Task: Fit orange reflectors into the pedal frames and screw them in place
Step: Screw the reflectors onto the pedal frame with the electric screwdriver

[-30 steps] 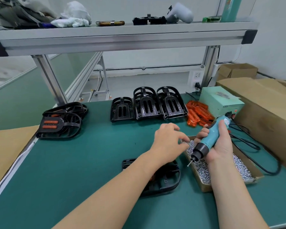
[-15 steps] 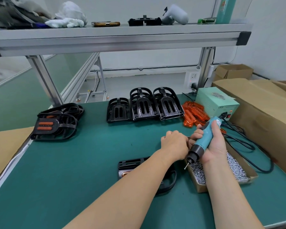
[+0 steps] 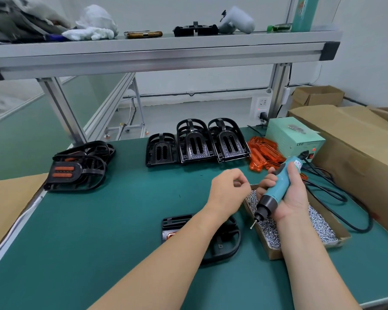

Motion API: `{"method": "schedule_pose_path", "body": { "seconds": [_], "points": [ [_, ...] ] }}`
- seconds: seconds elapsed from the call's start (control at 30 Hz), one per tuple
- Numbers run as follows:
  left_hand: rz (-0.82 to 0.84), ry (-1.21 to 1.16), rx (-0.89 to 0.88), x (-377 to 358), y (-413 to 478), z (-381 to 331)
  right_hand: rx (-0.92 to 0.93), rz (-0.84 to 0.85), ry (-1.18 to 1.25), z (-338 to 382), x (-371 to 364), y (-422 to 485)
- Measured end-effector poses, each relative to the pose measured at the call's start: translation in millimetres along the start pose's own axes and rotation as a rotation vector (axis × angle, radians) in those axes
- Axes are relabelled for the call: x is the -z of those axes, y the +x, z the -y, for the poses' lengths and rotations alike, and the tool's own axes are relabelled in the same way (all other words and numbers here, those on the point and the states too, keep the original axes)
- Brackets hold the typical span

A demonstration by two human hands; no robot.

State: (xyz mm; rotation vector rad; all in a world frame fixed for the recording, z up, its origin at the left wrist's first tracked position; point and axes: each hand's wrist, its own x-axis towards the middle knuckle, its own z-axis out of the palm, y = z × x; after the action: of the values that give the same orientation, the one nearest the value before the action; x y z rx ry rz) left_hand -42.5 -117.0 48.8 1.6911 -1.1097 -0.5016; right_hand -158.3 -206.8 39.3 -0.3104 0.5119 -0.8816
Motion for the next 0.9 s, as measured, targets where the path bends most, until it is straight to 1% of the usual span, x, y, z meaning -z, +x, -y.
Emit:
{"method": "schedule_pose_path", "body": {
  "seconds": [0.17,0.37,0.5,0.63,0.73,0.9],
  "points": [
    [0.115,-0.26,0.064,35.3,-22.2,7.0,0.006,0.005,-0.022,-2.3,-3.1,-3.1],
    [0.121,-0.422,0.179,67.5,-58.7,20.9,0.051,-0.022,-0.087,-12.1,-22.1,-13.4],
    [0.106,-0.542,0.252,80.0,-77.1,25.9,0.16,-0.078,-0.099,-25.6,-45.3,-20.7],
    [0.102,-0.607,0.27,90.8,-86.8,28.4,0.285,-0.125,-0.044,-41.0,-65.9,-25.7],
    [0.07,-0.648,0.278,96.1,-91.2,31.1,0.362,-0.135,-0.056,-50.8,-75.5,-28.9],
    [0.058,-0.664,0.256,101.4,-96.6,35.1,0.386,-0.134,-0.111,-61.2,-80.2,-32.8]
  ]
}}
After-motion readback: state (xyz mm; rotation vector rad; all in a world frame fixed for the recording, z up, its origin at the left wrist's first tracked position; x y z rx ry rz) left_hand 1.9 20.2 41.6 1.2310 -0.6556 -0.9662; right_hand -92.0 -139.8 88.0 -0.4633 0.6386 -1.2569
